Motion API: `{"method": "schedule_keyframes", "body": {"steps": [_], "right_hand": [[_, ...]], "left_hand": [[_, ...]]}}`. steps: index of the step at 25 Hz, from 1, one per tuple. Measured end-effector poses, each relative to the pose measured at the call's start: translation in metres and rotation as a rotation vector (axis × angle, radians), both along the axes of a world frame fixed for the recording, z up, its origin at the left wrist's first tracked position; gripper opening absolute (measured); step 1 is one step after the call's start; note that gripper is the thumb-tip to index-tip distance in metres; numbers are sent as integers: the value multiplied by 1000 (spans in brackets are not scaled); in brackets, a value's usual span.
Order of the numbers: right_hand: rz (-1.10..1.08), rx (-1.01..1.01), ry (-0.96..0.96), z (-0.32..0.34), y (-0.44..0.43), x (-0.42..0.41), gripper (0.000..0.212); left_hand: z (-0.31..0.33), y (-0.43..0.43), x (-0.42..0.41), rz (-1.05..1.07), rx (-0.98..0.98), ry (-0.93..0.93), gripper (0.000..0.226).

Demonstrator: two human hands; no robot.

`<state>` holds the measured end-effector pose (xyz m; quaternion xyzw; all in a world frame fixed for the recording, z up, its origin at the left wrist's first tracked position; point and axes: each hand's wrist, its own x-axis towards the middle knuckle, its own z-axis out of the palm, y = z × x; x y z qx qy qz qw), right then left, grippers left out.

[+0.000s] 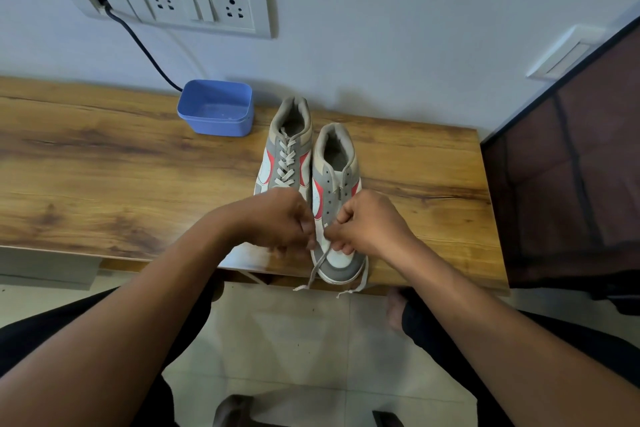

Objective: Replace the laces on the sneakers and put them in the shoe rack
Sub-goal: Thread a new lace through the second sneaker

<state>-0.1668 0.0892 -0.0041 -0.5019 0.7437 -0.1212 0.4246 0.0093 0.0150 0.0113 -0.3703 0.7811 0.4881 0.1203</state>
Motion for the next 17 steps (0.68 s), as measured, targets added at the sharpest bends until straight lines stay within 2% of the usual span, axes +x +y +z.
{"method": "schedule_keyframes", "body": {"steps": [3,5,7,14,17], "right_hand": [[-30,17,-65,3,2,-2,18],[-64,11,-110,5,2,-1,16],[-88,8,-151,5,2,-2,13],[12,159,-174,18,11,-37,6],[31,122,-238,20,11,-38,7]], "left_hand": [[-6,-4,-6,113,-293,150,24],[-13,0,-12,33,-369,138,39],[-17,1,-15,2,-419,85,43],[-19,-3,-17,21,-468,34,43],[-17,-4,-17,13,-399,118,31]]}}
